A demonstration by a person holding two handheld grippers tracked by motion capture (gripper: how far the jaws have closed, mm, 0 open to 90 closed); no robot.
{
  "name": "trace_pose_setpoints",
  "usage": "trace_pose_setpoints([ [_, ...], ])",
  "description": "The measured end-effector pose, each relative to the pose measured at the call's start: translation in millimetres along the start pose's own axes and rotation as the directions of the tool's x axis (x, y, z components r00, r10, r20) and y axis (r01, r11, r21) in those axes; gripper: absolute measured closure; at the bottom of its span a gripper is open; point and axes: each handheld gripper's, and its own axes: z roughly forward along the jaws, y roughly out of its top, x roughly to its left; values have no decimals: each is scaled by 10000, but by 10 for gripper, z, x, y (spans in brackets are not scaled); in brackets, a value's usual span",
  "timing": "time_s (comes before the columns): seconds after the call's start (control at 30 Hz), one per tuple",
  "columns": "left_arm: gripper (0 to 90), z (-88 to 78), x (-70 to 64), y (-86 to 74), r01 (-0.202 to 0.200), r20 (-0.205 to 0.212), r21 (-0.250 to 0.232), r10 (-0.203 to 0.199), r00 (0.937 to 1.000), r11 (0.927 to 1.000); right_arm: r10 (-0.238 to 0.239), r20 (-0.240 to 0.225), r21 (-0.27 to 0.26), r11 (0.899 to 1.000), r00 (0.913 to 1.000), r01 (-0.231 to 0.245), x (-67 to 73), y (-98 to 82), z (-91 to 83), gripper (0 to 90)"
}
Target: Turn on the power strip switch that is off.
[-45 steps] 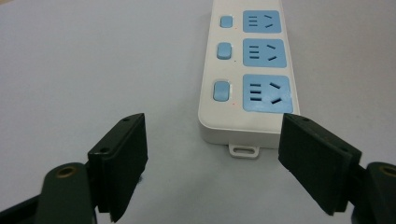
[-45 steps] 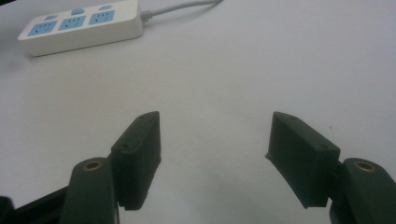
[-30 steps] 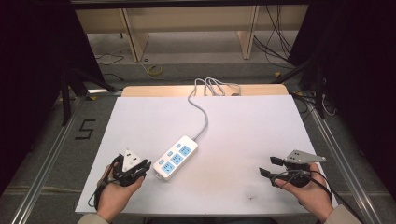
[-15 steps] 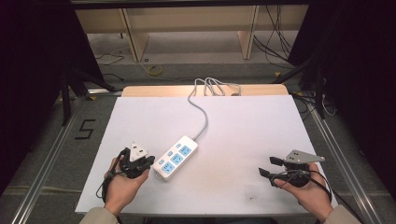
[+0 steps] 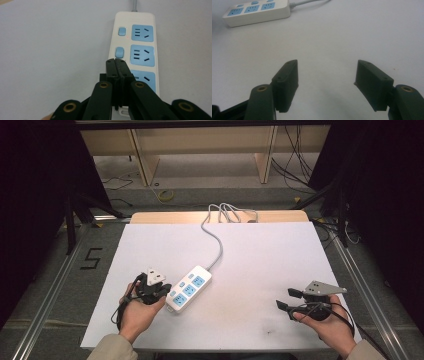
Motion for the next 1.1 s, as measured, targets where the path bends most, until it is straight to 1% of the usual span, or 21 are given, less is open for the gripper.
trace_pose_setpoints([
  [0.3, 899, 88, -40, 78, -176, 55, 82, 176, 9998, 9998, 7, 14, 29, 10000, 10000, -7, 1, 0, 2, 350],
  [0.7, 899, 189, -62, 152, -208, 53, 166, 207, 9998, 9996, 21, 10, 47, 10000, 10000, -22, 6, 0, 4, 349],
  [1.1, 899, 249, -72, 194, -315, 48, 325, 313, 9995, 9990, 22, 11, 47, 10000, 10000, -22, 8, 0, 3, 348],
])
